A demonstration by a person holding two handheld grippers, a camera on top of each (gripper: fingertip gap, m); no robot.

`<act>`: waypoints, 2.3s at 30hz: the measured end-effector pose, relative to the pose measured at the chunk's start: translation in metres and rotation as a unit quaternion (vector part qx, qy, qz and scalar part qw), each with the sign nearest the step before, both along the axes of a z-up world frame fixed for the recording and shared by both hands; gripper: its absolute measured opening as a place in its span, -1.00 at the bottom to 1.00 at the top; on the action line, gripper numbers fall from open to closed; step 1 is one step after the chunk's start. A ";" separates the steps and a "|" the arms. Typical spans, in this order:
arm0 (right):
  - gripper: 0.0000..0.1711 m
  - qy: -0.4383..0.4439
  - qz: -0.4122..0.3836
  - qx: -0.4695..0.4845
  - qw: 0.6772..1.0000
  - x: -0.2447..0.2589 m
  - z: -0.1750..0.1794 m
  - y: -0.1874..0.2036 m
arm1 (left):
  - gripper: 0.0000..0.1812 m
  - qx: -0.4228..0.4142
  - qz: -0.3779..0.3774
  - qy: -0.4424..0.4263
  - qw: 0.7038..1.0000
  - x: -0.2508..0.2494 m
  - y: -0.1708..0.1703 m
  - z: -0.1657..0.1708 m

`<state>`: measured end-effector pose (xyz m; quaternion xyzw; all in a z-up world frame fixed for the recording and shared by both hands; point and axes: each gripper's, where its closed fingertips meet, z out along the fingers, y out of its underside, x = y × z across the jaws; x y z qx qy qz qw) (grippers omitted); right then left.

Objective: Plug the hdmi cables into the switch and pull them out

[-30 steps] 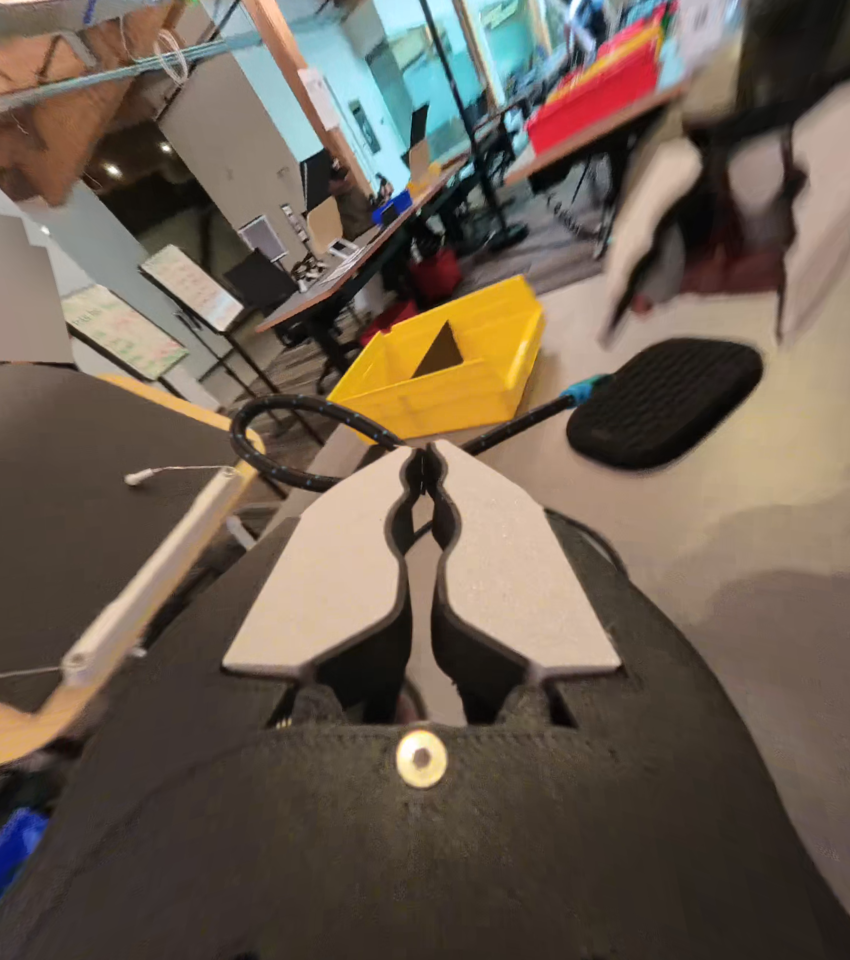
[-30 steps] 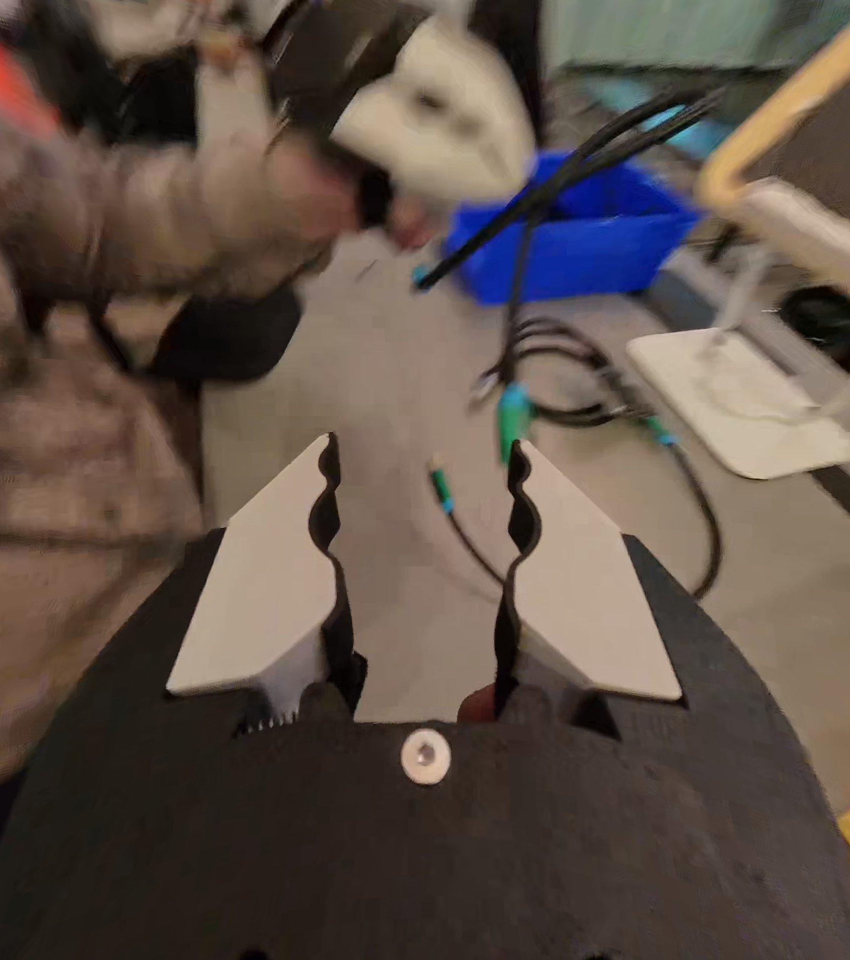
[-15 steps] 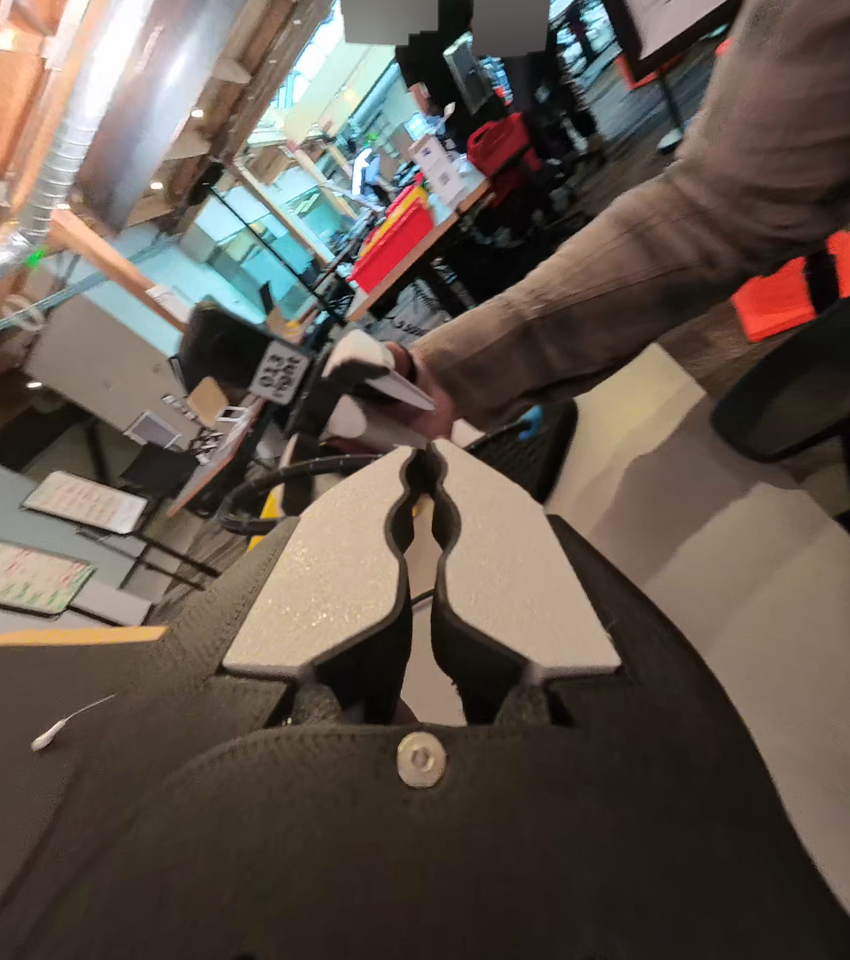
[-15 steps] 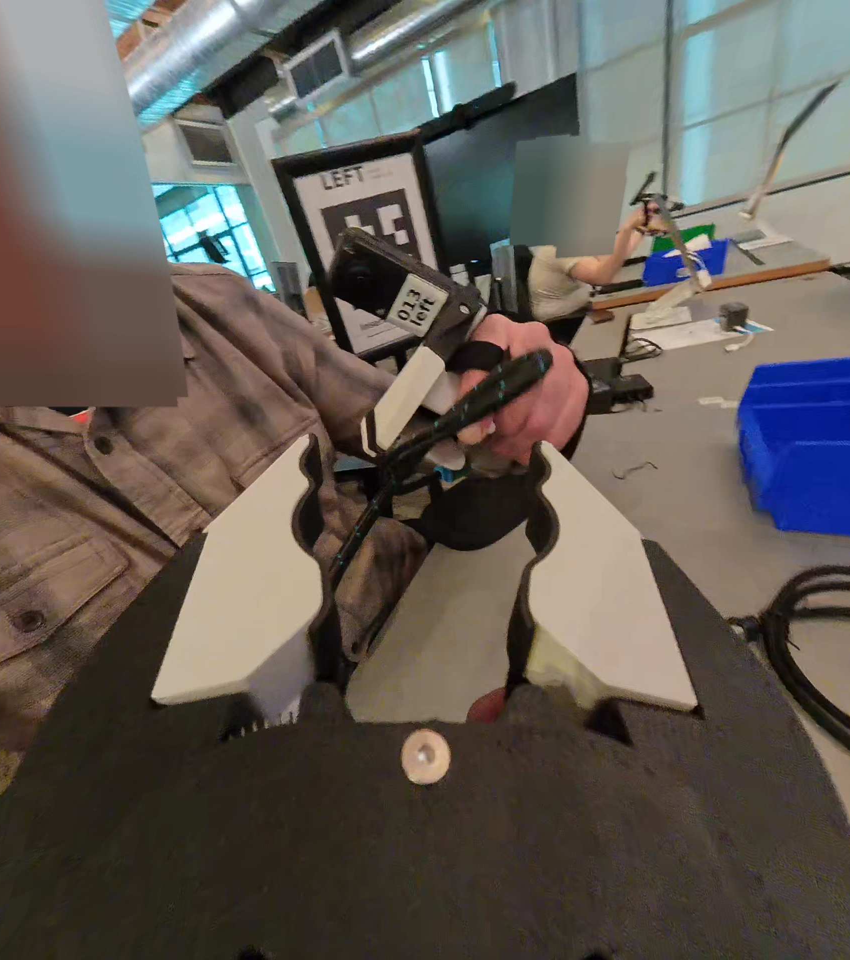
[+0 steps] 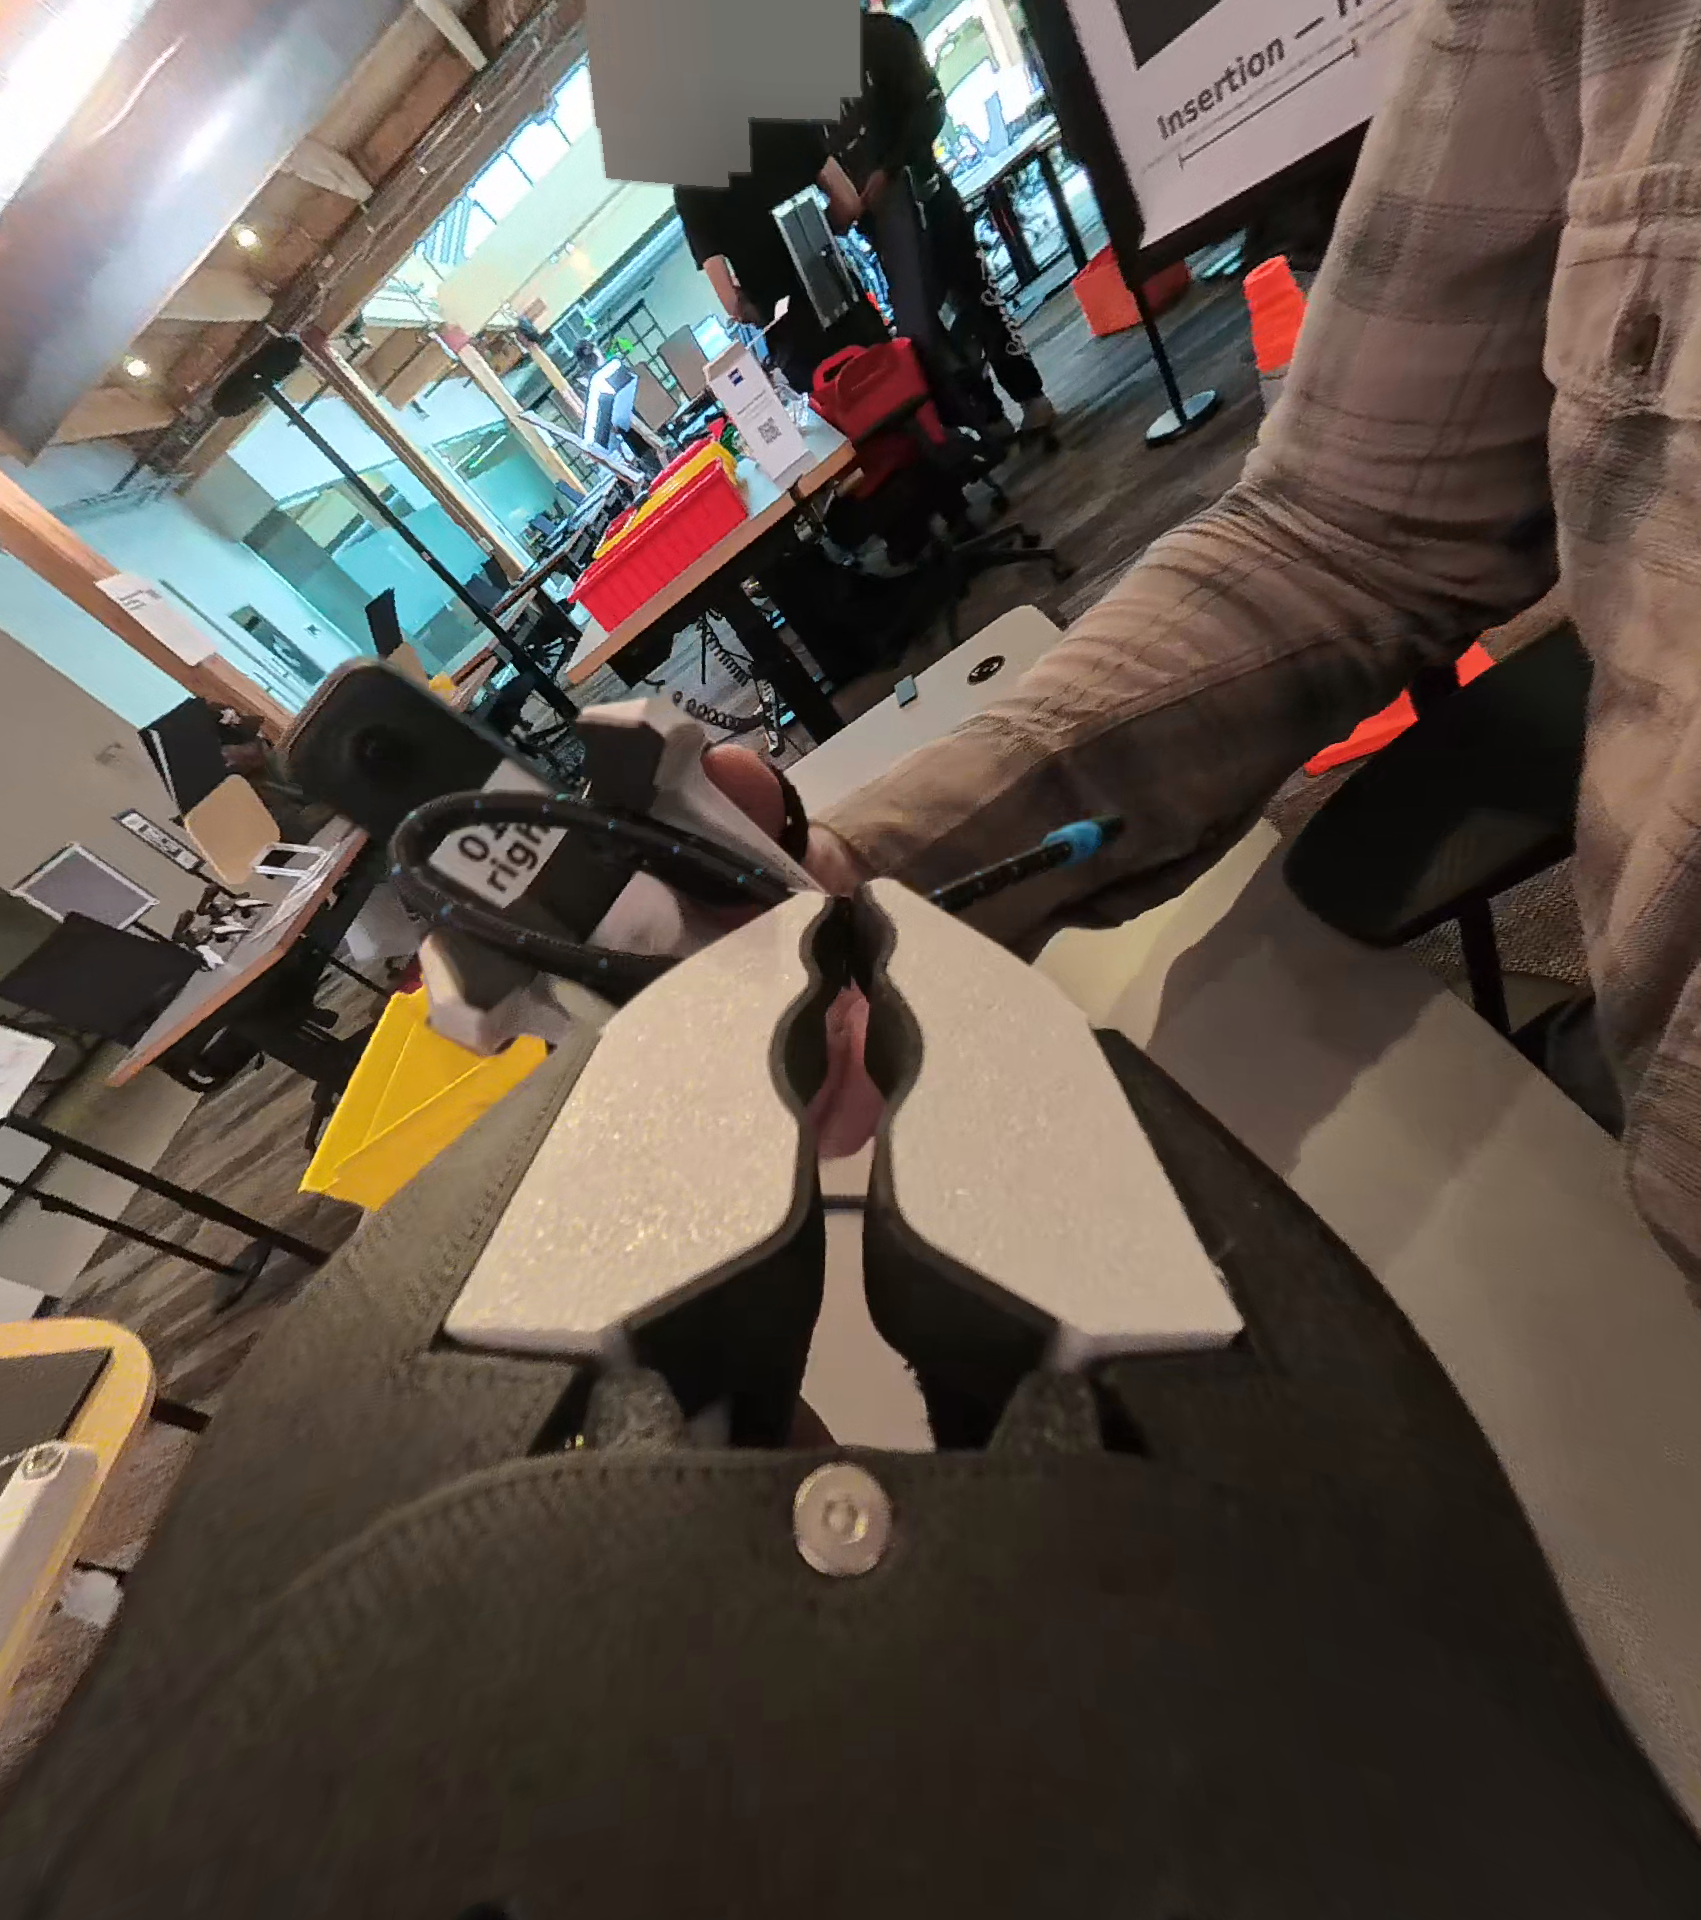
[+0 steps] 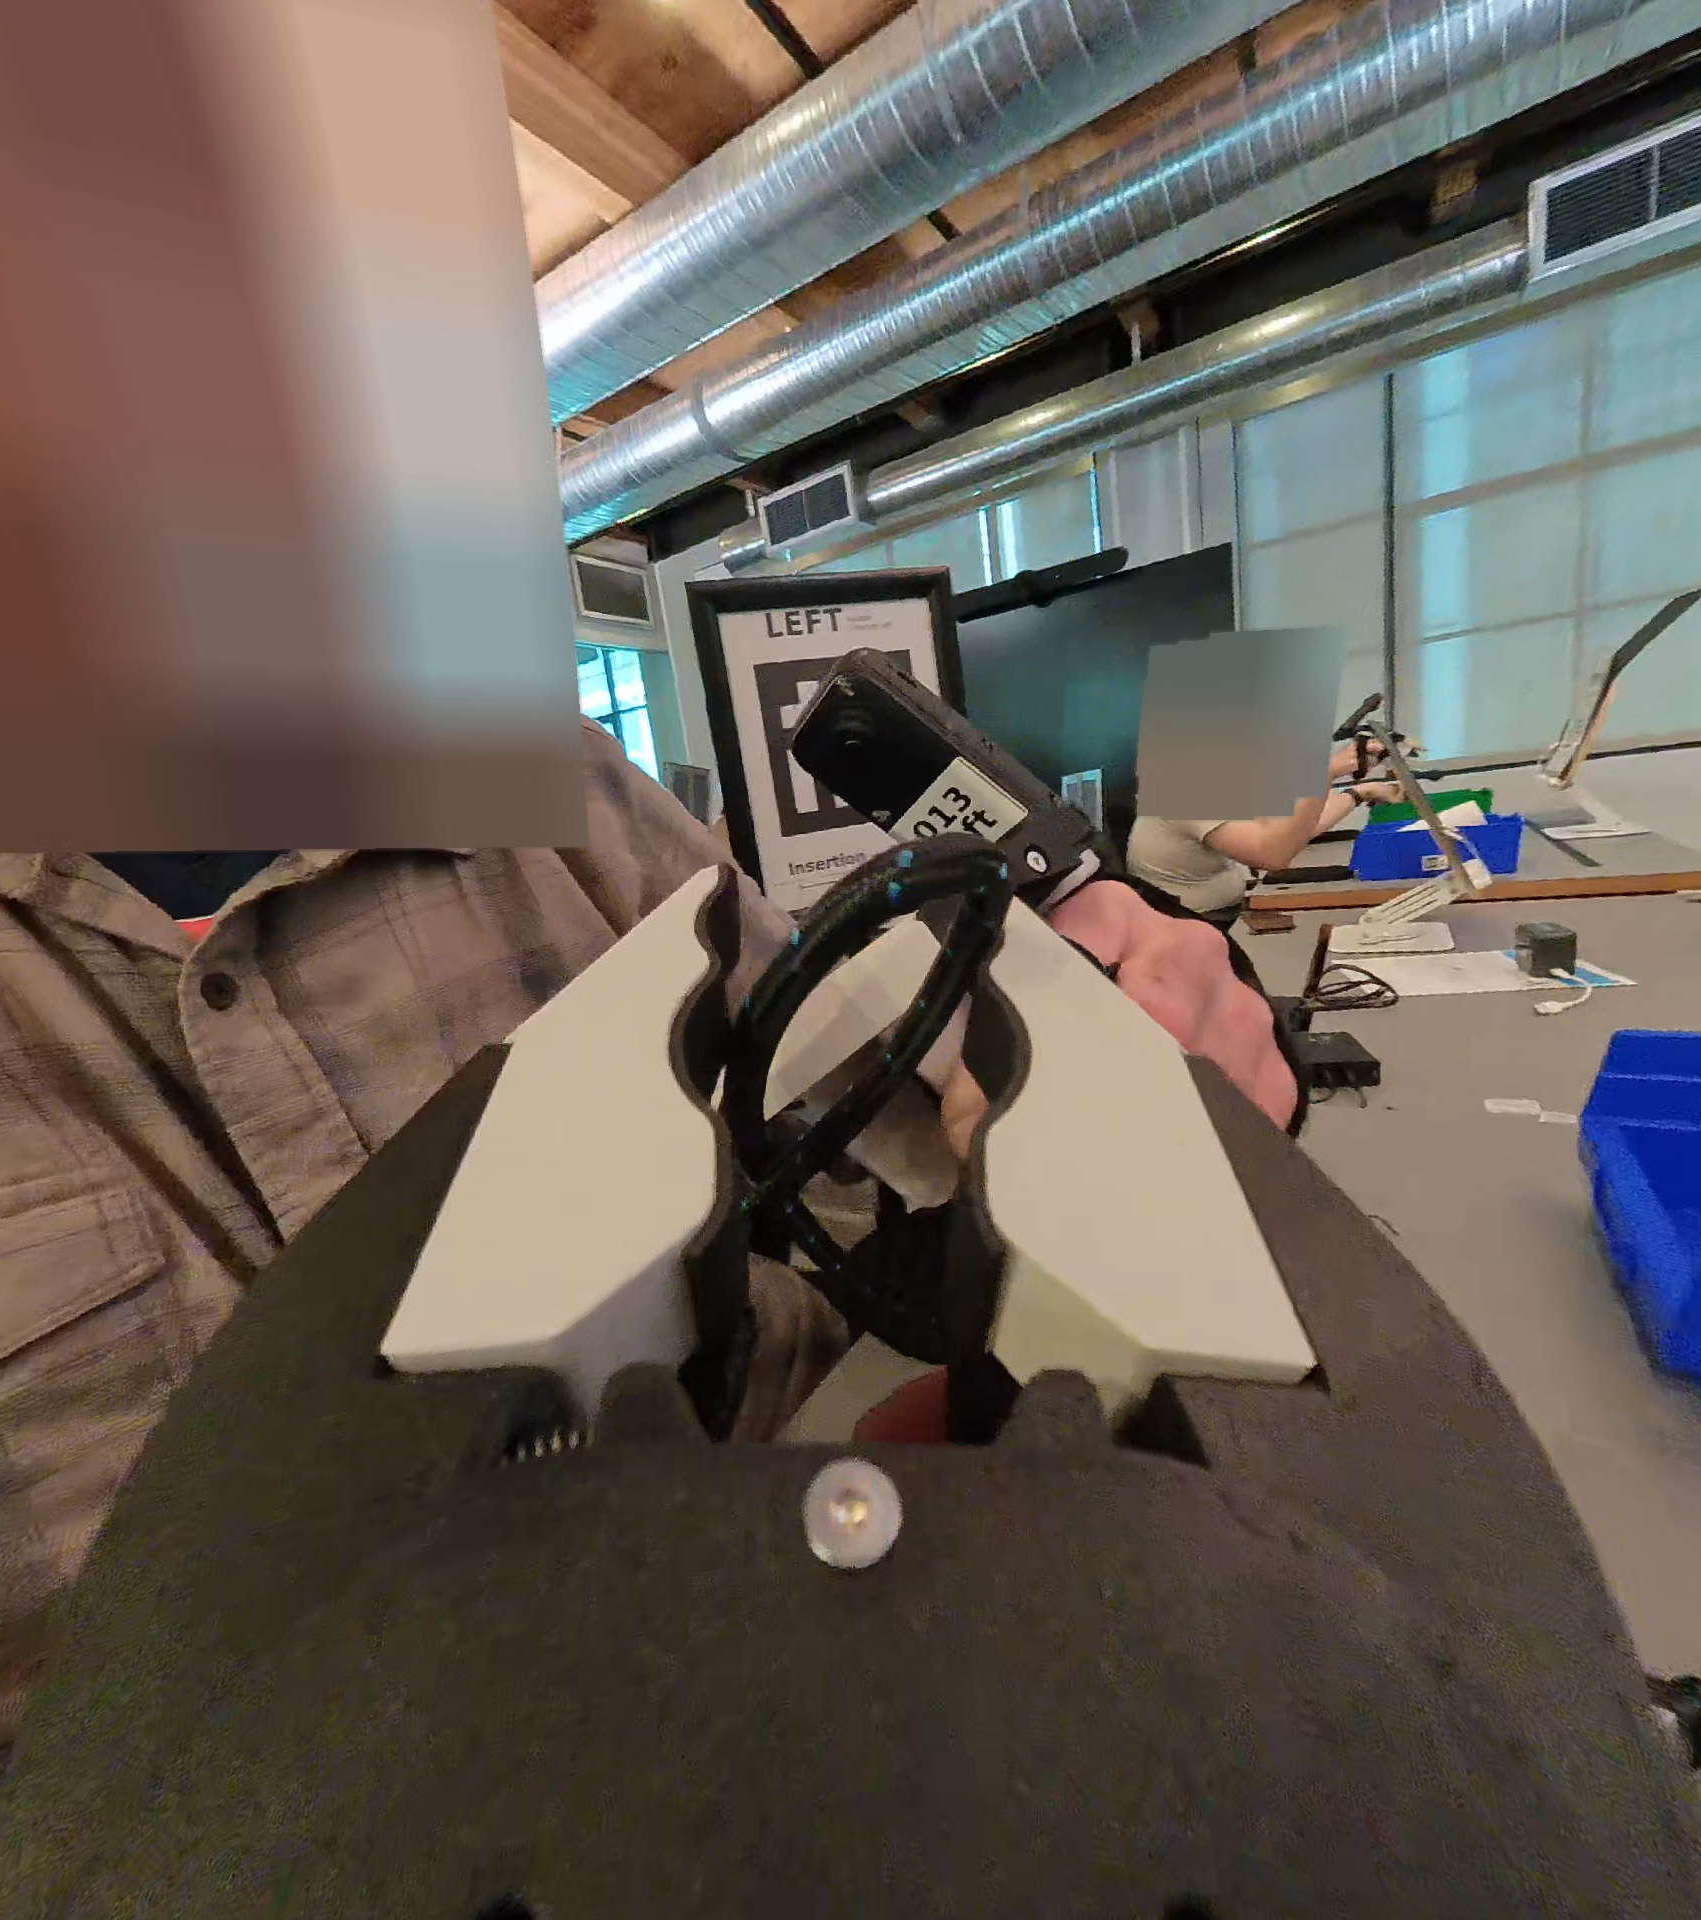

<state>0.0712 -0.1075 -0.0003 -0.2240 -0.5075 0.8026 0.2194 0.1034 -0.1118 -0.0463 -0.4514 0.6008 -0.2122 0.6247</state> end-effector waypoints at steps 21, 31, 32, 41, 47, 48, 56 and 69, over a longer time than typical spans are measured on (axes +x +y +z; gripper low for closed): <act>-1.00 0.003 -0.293 0.053 0.955 -0.020 0.027 0.062 | -0.09 0.013 0.417 -0.014 0.909 -0.035 0.098 -0.012; -1.00 0.089 -0.276 -0.067 0.955 0.000 0.060 0.065 | 0.07 0.072 0.476 -0.026 0.876 -0.038 0.119 -0.022; -1.00 0.088 -0.268 -0.057 0.958 -0.001 0.059 0.058 | 0.07 0.075 0.470 -0.032 0.879 -0.037 0.121 -0.021; -1.00 0.122 -0.236 -0.070 0.961 0.009 0.067 0.028 | -0.63 0.130 0.438 -0.045 0.888 -0.023 0.120 -0.010; -1.00 0.130 -0.242 -0.067 0.959 0.021 0.072 0.027 | -0.92 0.182 0.437 -0.003 0.881 -0.013 0.120 -0.009; -0.96 0.124 -0.262 -0.064 0.955 0.021 0.071 0.032 | -0.92 0.187 0.442 0.004 0.877 -0.014 0.123 -0.010; 0.01 -0.011 -0.500 0.076 0.863 0.024 0.039 0.073 | -0.92 0.235 0.509 0.066 0.825 -0.038 0.140 0.003; -0.58 -0.086 -0.570 0.092 0.812 0.015 0.018 0.072 | -0.92 0.279 0.548 0.117 0.780 -0.048 0.157 0.002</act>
